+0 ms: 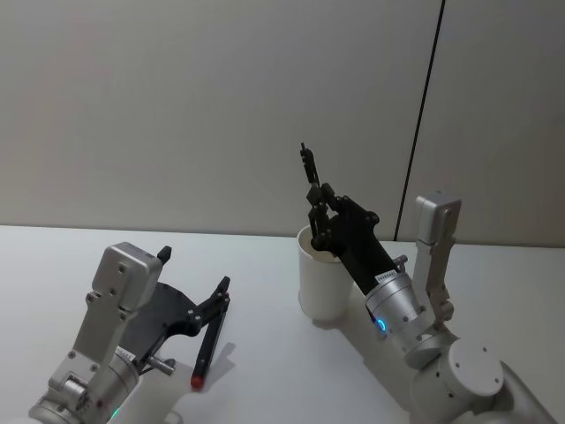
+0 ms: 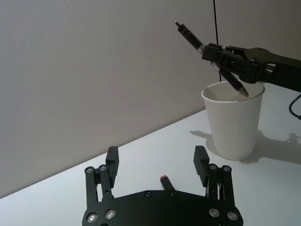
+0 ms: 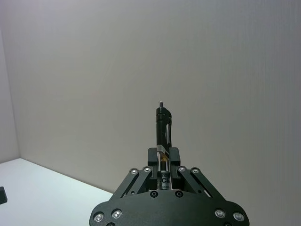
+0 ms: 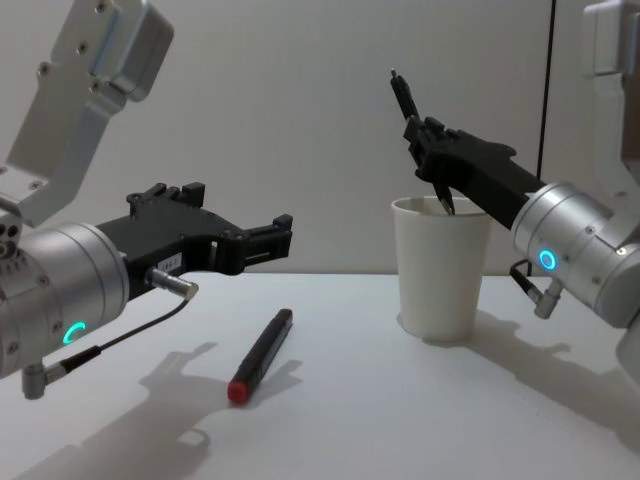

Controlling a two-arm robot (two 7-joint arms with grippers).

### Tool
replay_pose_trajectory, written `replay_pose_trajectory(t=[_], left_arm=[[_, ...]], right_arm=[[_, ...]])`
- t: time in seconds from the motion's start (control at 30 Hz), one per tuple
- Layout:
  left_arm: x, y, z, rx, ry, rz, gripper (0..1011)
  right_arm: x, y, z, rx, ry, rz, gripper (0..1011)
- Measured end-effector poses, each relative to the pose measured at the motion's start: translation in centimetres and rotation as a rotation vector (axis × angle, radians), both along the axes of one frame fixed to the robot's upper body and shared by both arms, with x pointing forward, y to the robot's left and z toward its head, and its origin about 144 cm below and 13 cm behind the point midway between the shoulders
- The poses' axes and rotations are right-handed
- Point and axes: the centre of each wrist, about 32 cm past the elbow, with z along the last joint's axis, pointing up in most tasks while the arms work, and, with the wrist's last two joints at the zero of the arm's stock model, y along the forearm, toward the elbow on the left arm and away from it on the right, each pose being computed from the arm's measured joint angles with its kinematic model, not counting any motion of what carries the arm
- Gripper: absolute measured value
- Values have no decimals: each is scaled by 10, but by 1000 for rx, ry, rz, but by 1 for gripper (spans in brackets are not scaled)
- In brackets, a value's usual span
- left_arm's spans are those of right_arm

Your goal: Place the pen into the pen holder.

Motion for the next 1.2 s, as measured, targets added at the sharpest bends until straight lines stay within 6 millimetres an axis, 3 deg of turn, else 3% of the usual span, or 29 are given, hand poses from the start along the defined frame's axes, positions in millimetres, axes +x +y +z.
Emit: replay_pose_trajectory(t=[0.6, 0.83, 0.97, 1.2], left_arm=[[0, 0, 0, 0, 0, 0, 1002], [0, 0, 0, 0, 0, 0, 1002], [0, 0, 0, 0, 0, 0, 1002], [0, 0, 0, 0, 0, 0, 1002]], right_arm=[[1, 1, -3, -2, 5, -5, 726], [1, 1, -2, -2, 4, -6, 908], [-1, 0, 1, 2, 8, -9, 1001], [-9, -6, 11, 30, 26, -29, 1001]])
